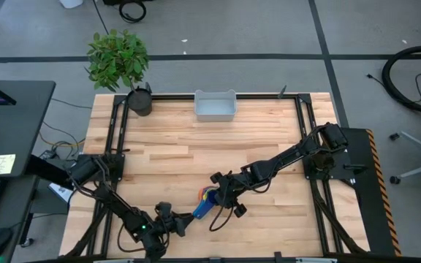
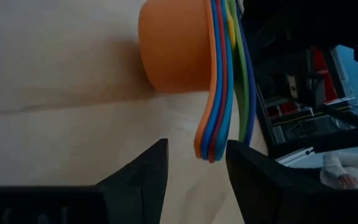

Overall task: Nest measuring cups in basket
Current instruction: Put the stacked measuring cups into the gray bin

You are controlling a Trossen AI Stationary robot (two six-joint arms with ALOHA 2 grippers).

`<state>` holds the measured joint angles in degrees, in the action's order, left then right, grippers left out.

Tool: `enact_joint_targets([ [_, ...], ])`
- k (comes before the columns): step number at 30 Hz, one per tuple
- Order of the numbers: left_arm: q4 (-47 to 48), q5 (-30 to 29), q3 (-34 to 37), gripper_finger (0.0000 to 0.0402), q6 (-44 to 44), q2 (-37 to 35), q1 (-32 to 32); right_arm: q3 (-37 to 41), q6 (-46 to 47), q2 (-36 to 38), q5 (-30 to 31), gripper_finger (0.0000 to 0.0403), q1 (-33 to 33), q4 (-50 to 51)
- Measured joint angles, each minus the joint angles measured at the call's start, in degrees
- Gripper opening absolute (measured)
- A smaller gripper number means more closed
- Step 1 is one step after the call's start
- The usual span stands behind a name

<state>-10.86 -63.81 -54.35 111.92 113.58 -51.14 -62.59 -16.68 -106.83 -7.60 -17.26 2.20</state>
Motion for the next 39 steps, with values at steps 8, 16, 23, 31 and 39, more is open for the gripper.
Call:
enact_joint_targets([
  [8, -3.16, 0.13, 0.00, 0.0167, -5.45, 0.00, 1.23, 0.00, 0.00, 0.00, -0.01, 0.0054, 0.00, 0.04],
  [16, -6.44, -0.86, 0.00, 0.0167, -9.38, 0.00, 0.77, 0.00, -0.02, 0.00, -0.17, 0.0054, 0.09, -0.04],
  [23, -6.53, -1.49, 0.00, 0.0167, -9.51, 0.00, 0.21, 0.00, 0.00, 0.00, -0.15, 0.0054, 0.11, -0.03],
  [31, -6.53, -2.78, 0.00, 0.0167, -9.60, 0.00, -0.49, 0.00, 0.00, 0.00, -0.11, 0.0054, 0.22, -0.02],
  [39, -10.11, -1.32, 0.00, 0.0167, -15.82, 0.00, 0.80, 0.00, -0.03, 0.00, -0.11, 0.0054, 0.89, 0.02],
])
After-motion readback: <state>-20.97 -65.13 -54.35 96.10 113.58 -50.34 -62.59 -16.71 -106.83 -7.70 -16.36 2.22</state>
